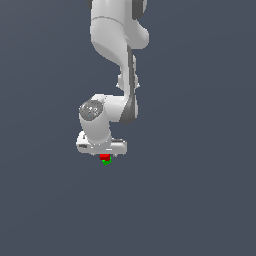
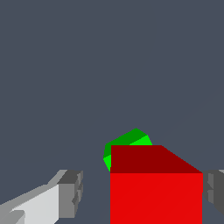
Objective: Stack the red cube on top of the green cube.
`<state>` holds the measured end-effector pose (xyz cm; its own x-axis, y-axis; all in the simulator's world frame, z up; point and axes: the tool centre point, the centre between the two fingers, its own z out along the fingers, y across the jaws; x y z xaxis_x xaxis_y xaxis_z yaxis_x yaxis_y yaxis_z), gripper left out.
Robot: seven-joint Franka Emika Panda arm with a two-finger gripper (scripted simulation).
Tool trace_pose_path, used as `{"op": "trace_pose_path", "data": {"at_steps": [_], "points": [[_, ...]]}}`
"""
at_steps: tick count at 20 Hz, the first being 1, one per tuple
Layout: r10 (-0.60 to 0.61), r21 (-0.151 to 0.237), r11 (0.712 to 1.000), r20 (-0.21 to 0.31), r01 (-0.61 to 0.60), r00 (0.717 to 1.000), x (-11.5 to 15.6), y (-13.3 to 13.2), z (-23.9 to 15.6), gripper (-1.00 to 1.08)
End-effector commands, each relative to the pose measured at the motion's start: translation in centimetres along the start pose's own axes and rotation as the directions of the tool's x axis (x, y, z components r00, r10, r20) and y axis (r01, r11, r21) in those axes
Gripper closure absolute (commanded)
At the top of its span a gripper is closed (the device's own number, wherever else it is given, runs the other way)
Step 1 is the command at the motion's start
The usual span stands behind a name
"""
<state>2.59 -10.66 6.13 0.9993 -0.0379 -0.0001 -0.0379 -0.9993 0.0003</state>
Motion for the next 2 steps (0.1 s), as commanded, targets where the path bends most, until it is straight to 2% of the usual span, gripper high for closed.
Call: {"op": "trace_pose_path", "data": {"at_steps": [1,2], "points": [[0.000,0.000,1.000,0.000,0.000,1.000,0.00,0.00,0.00,-0.92],[0.000,0.000,1.000,0.000,0.000,1.000,0.00,0.00,0.00,-0.92]]}}
